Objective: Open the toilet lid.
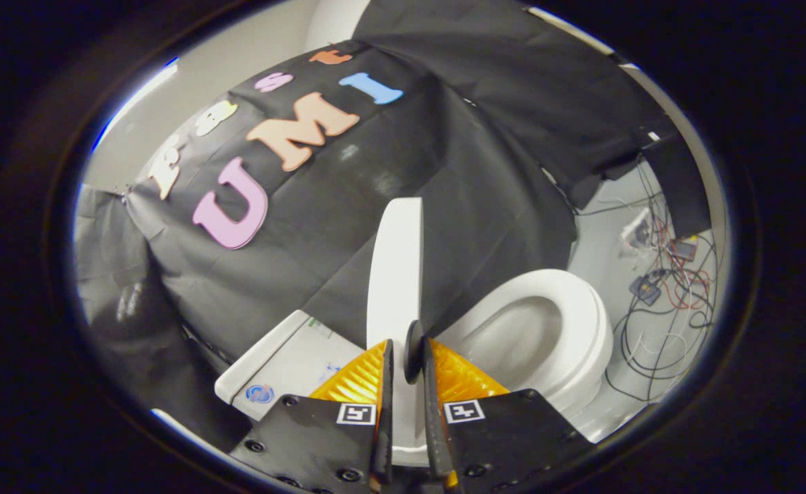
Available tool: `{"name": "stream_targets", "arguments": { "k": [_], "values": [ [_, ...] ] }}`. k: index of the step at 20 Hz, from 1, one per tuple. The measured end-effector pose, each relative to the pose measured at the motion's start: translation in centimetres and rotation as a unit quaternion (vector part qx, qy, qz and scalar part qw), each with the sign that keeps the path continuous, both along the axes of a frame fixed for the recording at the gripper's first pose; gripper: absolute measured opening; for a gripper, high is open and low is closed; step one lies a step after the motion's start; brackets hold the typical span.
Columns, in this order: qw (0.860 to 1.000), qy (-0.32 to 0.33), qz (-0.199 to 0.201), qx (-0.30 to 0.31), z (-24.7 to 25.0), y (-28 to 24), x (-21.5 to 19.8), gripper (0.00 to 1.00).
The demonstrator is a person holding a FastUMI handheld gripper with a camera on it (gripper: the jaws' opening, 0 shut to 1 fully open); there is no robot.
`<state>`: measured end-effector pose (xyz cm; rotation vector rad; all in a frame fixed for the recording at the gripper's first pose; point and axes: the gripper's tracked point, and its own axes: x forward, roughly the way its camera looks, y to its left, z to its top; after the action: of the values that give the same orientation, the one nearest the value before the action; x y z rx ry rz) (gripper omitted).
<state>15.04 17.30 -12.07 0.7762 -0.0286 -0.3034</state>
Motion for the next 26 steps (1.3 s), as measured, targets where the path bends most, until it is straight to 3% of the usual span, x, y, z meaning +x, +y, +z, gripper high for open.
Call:
{"name": "stream_targets", "arguments": {
  "k": [8, 14, 26],
  "values": [
    [0.992, -0.009, 0.062, -0.114, 4.9, 6.0, 2.9, 0.22],
    [0.972, -0.013, 0.126, -0.197, 7.2, 12.5, 6.3, 0.28],
    [0.946, -0.013, 0.209, -0.246, 7.1, 22.7, 11.1, 0.28]
  ]
}}
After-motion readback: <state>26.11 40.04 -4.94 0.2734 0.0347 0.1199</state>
